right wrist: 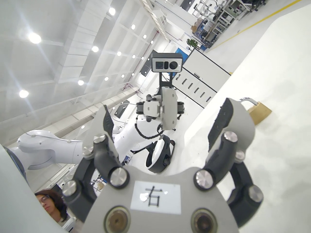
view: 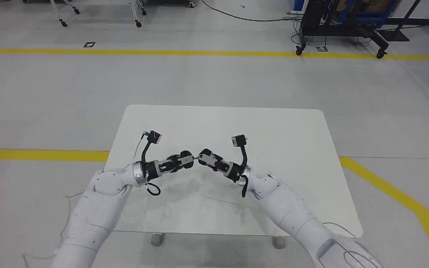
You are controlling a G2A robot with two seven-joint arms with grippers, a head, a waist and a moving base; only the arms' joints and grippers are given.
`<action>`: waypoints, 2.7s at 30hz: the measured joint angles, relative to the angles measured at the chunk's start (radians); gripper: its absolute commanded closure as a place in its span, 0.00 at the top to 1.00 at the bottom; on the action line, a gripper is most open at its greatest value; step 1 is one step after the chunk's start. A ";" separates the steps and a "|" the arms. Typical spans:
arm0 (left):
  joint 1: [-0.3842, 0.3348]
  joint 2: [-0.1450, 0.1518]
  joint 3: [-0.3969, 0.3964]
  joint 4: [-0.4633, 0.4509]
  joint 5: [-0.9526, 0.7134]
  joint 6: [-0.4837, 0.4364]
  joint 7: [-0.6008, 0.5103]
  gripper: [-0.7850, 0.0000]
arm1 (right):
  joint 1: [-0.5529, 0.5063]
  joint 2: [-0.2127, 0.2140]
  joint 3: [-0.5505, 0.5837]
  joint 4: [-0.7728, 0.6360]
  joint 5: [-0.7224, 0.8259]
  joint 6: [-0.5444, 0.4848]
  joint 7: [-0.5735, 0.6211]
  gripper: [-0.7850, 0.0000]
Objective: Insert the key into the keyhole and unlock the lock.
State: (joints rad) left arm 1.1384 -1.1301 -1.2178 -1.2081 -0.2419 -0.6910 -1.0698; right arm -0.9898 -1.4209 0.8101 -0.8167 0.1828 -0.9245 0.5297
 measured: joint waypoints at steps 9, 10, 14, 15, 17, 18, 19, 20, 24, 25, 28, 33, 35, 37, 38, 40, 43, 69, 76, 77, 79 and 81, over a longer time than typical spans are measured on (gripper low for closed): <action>-0.015 0.023 0.026 -0.045 0.094 0.027 -0.087 0.00 | -0.054 0.085 0.114 -0.146 0.012 0.129 0.284 0.08; -0.016 0.025 0.029 -0.045 0.090 0.028 -0.087 0.00 | -0.065 0.090 0.123 -0.164 0.020 0.136 0.299 0.05; -0.025 0.031 0.047 -0.045 0.085 0.032 -0.092 0.00 | -0.094 0.103 0.137 -0.216 0.037 0.177 0.343 0.04; -0.026 0.032 0.052 -0.047 0.085 0.033 -0.093 0.00 | -0.095 0.104 0.136 -0.220 0.037 0.185 0.346 0.02; -0.029 0.036 0.064 -0.048 0.073 0.037 -0.096 0.00 | -0.096 0.104 0.130 -0.227 0.039 0.196 0.350 0.00; -0.031 0.038 0.067 -0.047 0.067 0.037 -0.097 0.00 | -0.096 0.104 0.128 -0.229 0.042 0.197 0.352 0.00; -0.033 0.039 0.070 -0.046 0.063 0.037 -0.097 0.00 | -0.097 0.104 0.127 -0.230 0.045 0.198 0.355 0.00; -0.035 0.042 0.073 -0.045 0.059 0.037 -0.096 0.00 | -0.097 0.104 0.125 -0.231 0.050 0.197 0.359 0.00; -0.041 0.050 0.089 -0.046 0.041 0.039 -0.098 0.00 | -0.094 0.105 0.122 -0.228 0.060 0.196 0.368 0.00; -0.043 0.052 0.092 -0.045 0.038 0.039 -0.098 0.00 | -0.094 0.105 0.122 -0.228 0.061 0.197 0.369 0.00; -0.048 0.059 0.101 -0.042 0.033 0.037 -0.096 0.00 | -0.094 0.106 0.120 -0.227 0.067 0.190 0.376 0.00; -0.058 0.066 0.115 -0.031 0.044 0.028 -0.087 1.00 | -0.094 0.107 0.115 -0.224 0.070 0.182 0.385 0.00; -0.062 0.069 0.114 -0.023 0.055 0.019 -0.077 1.00 | -0.095 0.108 0.117 -0.222 0.071 0.172 0.377 0.00; -0.065 0.071 0.107 -0.014 0.074 0.020 -0.057 1.00 | -0.098 0.110 0.122 -0.218 0.074 0.160 0.364 0.00; -0.065 0.072 0.104 -0.013 0.096 0.024 -0.038 1.00 | -0.100 0.111 0.127 -0.215 0.075 0.153 0.355 0.00; -0.063 0.074 0.097 -0.020 0.140 0.026 0.002 1.00 | -0.104 0.113 0.135 -0.209 0.076 0.146 0.343 0.00; -0.049 0.080 0.071 -0.049 0.283 0.029 0.120 1.00 | -0.115 0.120 0.156 -0.204 0.077 0.134 0.320 0.00; 0.011 0.057 0.156 -0.181 1.099 0.508 0.504 0.50 | -0.183 0.150 0.249 -0.245 0.079 0.097 0.238 0.00; 0.013 0.052 0.157 -0.183 1.106 0.522 0.499 0.35 | -0.183 0.150 0.249 -0.245 0.079 0.097 0.238 0.00; 0.016 0.053 0.153 -0.185 1.108 0.526 0.497 0.33 | -0.183 0.150 0.249 -0.245 0.079 0.097 0.238 0.00; 0.020 0.053 0.150 -0.188 1.112 0.535 0.491 0.34 | -0.183 0.150 0.249 -0.245 0.079 0.097 0.238 0.00; 0.024 0.053 0.150 -0.193 1.123 0.545 0.483 0.36 | -0.183 0.150 0.249 -0.245 0.079 0.097 0.238 0.00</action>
State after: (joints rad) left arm 1.1627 -1.0773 -1.0681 -1.4006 0.8812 -0.1462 -0.5870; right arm -1.1725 -1.2704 1.0590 -1.0615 0.2615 -0.8274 0.7682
